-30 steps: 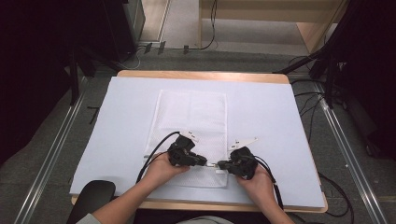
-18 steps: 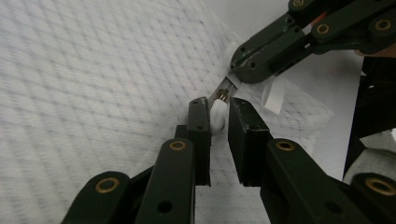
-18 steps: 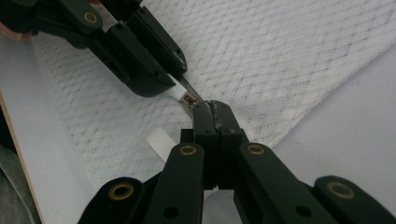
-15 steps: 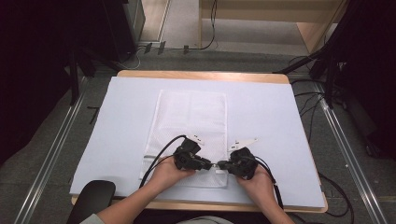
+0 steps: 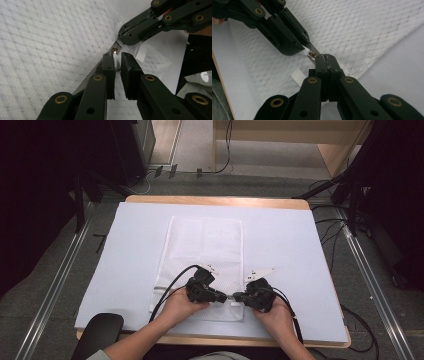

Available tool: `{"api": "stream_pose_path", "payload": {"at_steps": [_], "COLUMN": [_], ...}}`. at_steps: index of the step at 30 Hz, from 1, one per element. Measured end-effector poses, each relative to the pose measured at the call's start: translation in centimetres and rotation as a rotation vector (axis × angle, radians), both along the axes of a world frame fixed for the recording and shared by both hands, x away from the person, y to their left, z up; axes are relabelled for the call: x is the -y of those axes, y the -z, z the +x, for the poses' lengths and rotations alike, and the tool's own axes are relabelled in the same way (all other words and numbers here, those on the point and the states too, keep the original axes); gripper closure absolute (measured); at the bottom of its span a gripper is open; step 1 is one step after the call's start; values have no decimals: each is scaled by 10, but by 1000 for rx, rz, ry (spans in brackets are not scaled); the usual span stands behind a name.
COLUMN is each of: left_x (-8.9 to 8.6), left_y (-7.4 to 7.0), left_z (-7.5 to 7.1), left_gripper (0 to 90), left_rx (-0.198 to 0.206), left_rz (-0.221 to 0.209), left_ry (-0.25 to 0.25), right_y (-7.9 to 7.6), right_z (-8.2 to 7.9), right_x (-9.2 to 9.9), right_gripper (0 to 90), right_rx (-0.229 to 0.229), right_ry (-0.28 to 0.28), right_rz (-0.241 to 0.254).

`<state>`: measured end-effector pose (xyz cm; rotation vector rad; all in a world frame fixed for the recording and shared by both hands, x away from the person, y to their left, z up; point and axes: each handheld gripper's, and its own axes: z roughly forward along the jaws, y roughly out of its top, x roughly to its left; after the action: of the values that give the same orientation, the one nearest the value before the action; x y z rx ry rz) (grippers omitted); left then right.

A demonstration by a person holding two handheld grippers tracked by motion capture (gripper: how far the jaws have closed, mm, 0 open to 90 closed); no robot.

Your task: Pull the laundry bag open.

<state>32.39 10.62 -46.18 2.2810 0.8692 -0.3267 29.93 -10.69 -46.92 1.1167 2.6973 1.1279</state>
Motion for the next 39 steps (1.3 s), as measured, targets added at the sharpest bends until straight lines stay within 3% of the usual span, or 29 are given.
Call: {"api": "stream_pose_path", "payload": {"at_steps": [2,7,15,27,32,39], "left_x": [3,3,2,-1,-4,-5], "left_y": [0,3,4,3,3,3], "left_z": [-3,-3,7,13,16,16], "left_gripper": [802,853,872,878,881,884], "left_rx": [25,33,-38,-79,-116,-140], "left_rz": [3,-2,-32,-25,-23,-17], "left_ry": [-4,-23,-58,-20,-12,-11], "right_y": [0,0,0,1,0,1], "right_z": [0,0,-1,-1,-4,-2], "right_x": [0,0,-1,0,-1,1], "right_gripper": [900,900,900,900,900,900], "right_rx": [-3,-2,6,4,29,22], "right_ry": [0,1,3,1,-8,-4], "right_rz": [1,0,-5,0,-23,-4]}}
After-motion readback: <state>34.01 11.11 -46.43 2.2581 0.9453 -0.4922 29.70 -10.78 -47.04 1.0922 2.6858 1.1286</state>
